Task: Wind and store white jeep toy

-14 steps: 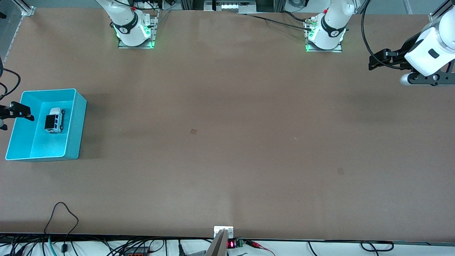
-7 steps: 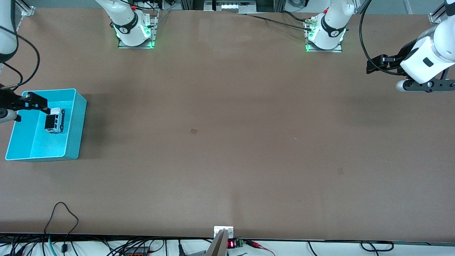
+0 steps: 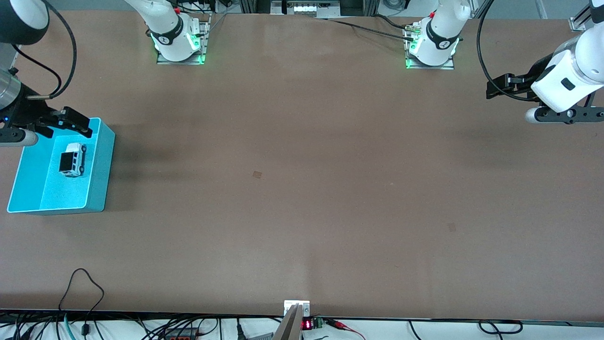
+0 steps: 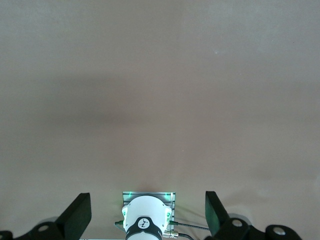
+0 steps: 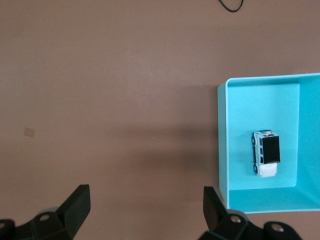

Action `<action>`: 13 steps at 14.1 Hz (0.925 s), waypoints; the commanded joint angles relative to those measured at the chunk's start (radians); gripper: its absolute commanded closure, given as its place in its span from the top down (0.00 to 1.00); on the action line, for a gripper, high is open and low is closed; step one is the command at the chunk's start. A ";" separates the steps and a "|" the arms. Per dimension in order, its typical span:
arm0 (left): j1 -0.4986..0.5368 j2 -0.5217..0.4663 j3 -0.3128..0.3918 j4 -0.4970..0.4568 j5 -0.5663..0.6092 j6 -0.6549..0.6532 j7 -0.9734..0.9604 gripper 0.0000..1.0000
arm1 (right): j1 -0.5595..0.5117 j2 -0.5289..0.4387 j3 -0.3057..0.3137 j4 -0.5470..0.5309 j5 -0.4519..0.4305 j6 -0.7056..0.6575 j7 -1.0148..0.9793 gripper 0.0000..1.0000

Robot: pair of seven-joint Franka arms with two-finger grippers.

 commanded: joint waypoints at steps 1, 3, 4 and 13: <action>0.002 0.011 0.005 0.031 -0.020 -0.018 0.008 1.00 | 0.002 -0.063 0.037 -0.032 -0.005 -0.010 0.109 1.00; 0.005 0.011 0.005 0.031 -0.018 -0.018 0.008 1.00 | 0.002 -0.086 0.051 -0.032 -0.006 -0.039 0.169 1.00; 0.006 0.011 0.005 0.031 -0.020 -0.018 0.008 1.00 | -0.003 -0.093 0.063 -0.032 -0.008 -0.037 0.160 1.00; 0.004 0.013 0.005 0.031 -0.020 -0.016 0.007 1.00 | -0.018 -0.136 0.065 -0.072 0.003 -0.025 -0.029 1.00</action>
